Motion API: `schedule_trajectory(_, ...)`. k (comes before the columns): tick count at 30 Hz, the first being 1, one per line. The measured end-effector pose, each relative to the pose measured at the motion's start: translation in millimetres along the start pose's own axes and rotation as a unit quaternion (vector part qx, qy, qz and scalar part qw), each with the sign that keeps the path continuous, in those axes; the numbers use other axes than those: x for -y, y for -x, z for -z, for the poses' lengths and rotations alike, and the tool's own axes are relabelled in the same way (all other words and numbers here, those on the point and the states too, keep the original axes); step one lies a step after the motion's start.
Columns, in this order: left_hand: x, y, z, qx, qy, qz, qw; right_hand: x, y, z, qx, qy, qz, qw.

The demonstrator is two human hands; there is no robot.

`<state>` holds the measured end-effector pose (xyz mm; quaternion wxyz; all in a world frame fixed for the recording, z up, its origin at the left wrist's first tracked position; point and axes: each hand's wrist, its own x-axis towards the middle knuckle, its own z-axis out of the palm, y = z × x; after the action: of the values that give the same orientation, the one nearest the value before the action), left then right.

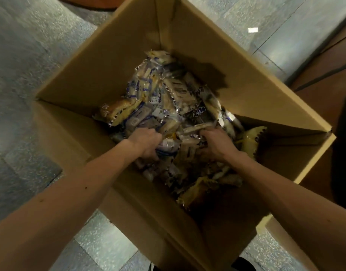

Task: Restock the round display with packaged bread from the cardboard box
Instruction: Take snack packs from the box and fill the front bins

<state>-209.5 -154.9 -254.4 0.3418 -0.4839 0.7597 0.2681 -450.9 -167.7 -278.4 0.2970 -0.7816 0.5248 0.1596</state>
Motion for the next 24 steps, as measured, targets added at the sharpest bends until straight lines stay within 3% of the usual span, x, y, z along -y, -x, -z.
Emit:
schedule_trajectory(8,-22,63,60,-0.102,0.163,0.079,0.978,-16,63,85,-0.125,-0.015,0.040,0.991)
schedule_trajectory(13,-87,121,113,-0.191,0.173,0.113,0.960,-52,150,148,-0.171,-0.006,0.033,0.985)
schedule_trajectory(17,-174,144,166,-0.241,0.134,0.060,0.959,-110,249,191,-0.192,-0.013,0.004,0.981)
schedule_trajectory(24,-372,137,270,-0.230,0.014,-0.049,0.972,-240,423,216,-0.244,0.005,-0.108,0.964)
